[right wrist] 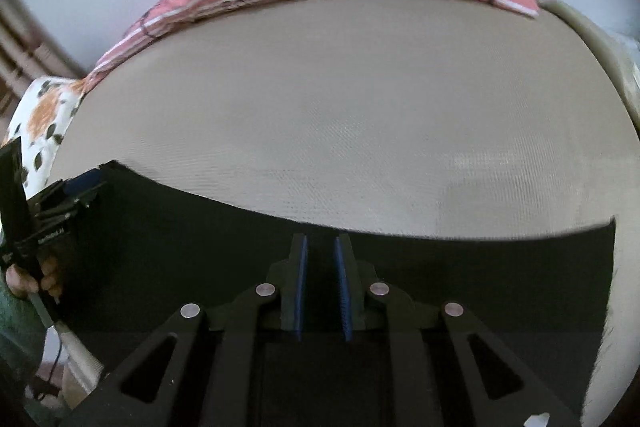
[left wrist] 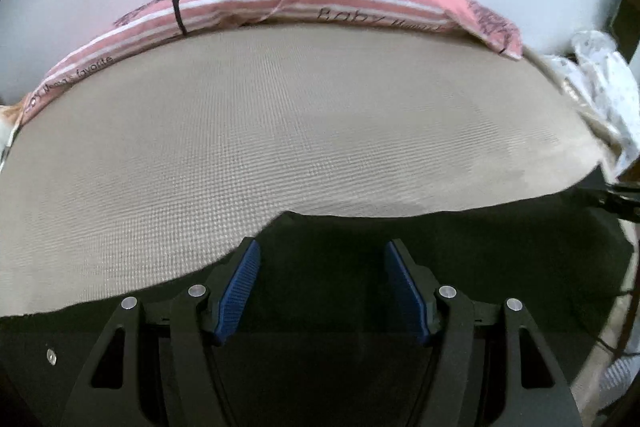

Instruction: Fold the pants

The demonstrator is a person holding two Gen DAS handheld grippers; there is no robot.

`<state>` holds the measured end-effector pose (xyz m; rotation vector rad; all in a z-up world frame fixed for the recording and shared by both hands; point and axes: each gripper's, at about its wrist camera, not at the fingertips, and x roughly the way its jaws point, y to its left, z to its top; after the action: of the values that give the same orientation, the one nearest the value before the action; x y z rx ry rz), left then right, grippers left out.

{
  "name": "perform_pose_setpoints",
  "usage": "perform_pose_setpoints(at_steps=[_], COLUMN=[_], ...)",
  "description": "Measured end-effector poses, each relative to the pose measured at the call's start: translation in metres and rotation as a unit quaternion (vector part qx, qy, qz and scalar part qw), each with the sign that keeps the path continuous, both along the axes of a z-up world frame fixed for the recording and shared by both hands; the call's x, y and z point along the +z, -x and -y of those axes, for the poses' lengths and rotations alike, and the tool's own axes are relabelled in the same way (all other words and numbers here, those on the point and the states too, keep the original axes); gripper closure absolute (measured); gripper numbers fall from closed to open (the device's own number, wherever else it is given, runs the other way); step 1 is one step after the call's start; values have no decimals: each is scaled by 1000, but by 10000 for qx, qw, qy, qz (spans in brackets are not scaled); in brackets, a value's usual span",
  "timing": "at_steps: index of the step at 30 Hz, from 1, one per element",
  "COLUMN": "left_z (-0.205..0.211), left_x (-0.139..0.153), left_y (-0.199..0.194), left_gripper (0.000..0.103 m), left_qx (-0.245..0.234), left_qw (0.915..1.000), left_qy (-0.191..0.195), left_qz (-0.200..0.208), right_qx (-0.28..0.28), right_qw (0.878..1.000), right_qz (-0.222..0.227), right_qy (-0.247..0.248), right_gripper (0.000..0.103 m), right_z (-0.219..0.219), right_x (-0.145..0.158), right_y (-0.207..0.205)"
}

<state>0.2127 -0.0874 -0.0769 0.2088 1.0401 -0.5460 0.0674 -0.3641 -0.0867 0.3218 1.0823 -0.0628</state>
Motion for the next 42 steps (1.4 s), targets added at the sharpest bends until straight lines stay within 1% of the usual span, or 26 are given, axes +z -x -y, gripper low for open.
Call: perform_pose_setpoints(at_steps=[2,3,4,5,6,7,9,13,14,15,16,17,18,19,20,23,25,27,29,31,32,34,37,38,40,42], left_z=[0,-3,-5,-6,-8,-10,-13,-12,-11,-10,-10,-11,-12,-13,-15,-23,-31,-44,-55,-65,-67,-71,-70,-68,-61,-49], left_x=[-8,-10,-11,-12,-13,-14,-15,-7,-3,-1,3,7,10,11,12,10,7,1,-2,-1,0,1,7,9,13,18], left_y=[-2,-3,-4,-7,-10,-13,-17,-8,-1,3,14,23,37,45,59,84,99,110,119,128,131,132,133,134,134,138], left_gripper=[37,36,35,34,32,31,30,30,30,30,30,30,30,30,30,30,30,30,30,30,30,30,30,30,30,30], left_qx=[58,108,148,188,252,284,359,420,363,319,219,127,27,-38,-136,-259,-261,-178,-64,-10,26,125,212,194,140,20], left_qw=[9999,9999,9999,9998,9997,9996,9993,9991,9991,9991,9991,9990,9987,9984,9980,9972,9966,9970,9978,9982,9980,9980,9977,9981,9982,9984], left_qy=[-119,-33,12,7,-16,11,48,-103,-182,-241,-293,-326,-386,-418,-479,-597,-692,-728,-646,-584,-612,-619,-642,-589,-589,-567], left_qz=[35,41,23,15,-14,-59,-99,20,98,139,218,284,343,367,382,361,353,172,137,126,127,63,-9,-47,-29,35], right_qx=[-270,-366,-452,-521,-628,-805,-1149,-1569,-1676,-1799,-1856,-1858,-1842,-1784,-1741,-1649,-1744,-1817,-1847,-1877,-1858,-1984,-2192,-2226,-2235,-2165], right_qw=[9993,9985,9975,9970,9965,9958,9929,9868,9850,9826,9814,9814,9817,9827,9834,9847,9835,9818,9803,9798,9802,9771,9753,9725,9667,9651], right_qz=[1,-7,100,207,223,237,251,156,110,67,97,125,138,152,160,23,-61,-45,-134,-170,-137,-275,178,307,414,384], right_qy=[248,416,541,526,496,374,162,364,390,447,476,468,470,475,482,554,480,554,683,671,676,718,-187,-611,-1178,-1420], right_gripper=[86,88,95,96,101,103,103,103,95,92,86,77,74,67,65,65,65,65,65,65,62,61,60,60,60,60], right_z=[2,7,14,24,29,46,73,107,113,117,118,119,119,115,112,103,103,107,110,114,116,122,144,154,171,183], right_x=[-8,-13,-16,-17,-18,-18,-20,-19,-18,-16,-13,-12,-9,-8,-8,-14,-20,-22,-23,-25,-23,-22,-16,-16,-19,-25], right_y=[5,7,13,20,22,30,37,53,59,65,73,78,84,93,99,121,139,160,181,201,211,224,245,251,257,256])
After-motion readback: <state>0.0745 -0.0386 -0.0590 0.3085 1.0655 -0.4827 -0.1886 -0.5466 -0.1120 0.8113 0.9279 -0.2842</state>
